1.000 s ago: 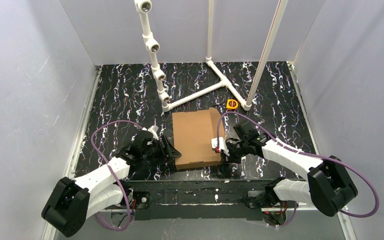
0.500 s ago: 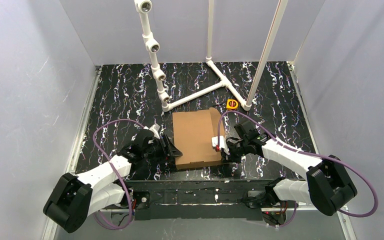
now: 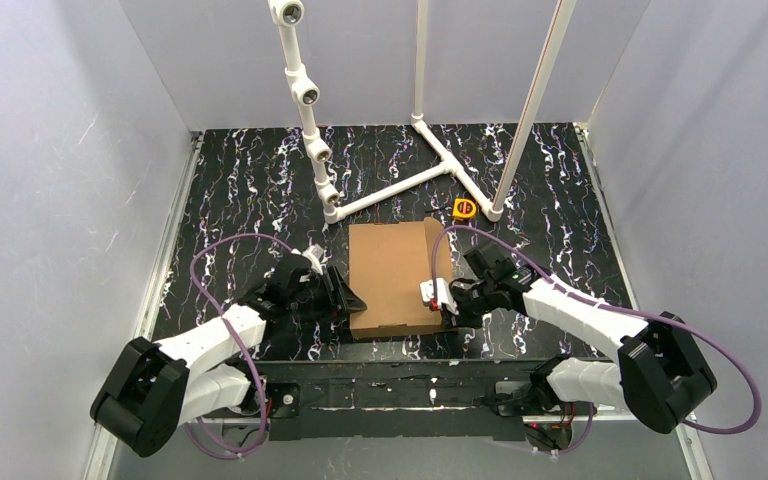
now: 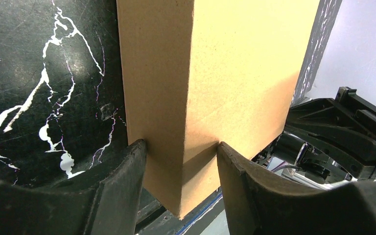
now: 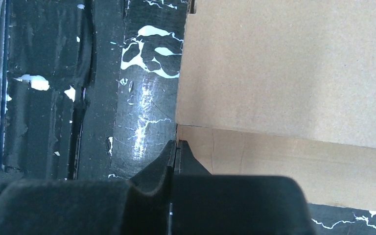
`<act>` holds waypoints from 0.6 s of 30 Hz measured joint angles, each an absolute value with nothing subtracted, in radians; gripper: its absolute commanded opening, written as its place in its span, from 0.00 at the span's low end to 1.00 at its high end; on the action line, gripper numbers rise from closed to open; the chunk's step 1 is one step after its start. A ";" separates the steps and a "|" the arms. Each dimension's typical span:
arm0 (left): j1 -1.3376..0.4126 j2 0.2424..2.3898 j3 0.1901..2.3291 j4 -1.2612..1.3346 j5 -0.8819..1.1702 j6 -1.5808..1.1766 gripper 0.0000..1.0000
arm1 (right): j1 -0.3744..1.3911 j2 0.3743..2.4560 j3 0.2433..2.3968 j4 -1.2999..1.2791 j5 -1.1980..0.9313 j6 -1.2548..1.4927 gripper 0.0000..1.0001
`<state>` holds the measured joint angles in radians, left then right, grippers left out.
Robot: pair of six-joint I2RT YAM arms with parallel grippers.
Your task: Fold the paper box
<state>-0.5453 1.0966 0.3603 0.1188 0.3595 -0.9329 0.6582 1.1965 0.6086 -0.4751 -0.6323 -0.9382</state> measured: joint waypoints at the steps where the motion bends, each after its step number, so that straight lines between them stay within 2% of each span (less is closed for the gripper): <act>1: -0.546 1.097 0.361 0.118 0.359 -0.932 0.52 | 0.664 1.197 0.612 -0.479 -0.627 -0.937 0.01; 18: -0.560 1.140 0.403 0.104 0.348 -0.915 0.51 | 0.760 1.271 0.694 -0.527 -0.534 -0.844 0.02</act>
<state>-0.5602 1.1404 0.4026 0.1036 0.3481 -0.9150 0.7597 1.2705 0.6945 -0.5266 -0.5339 -0.8444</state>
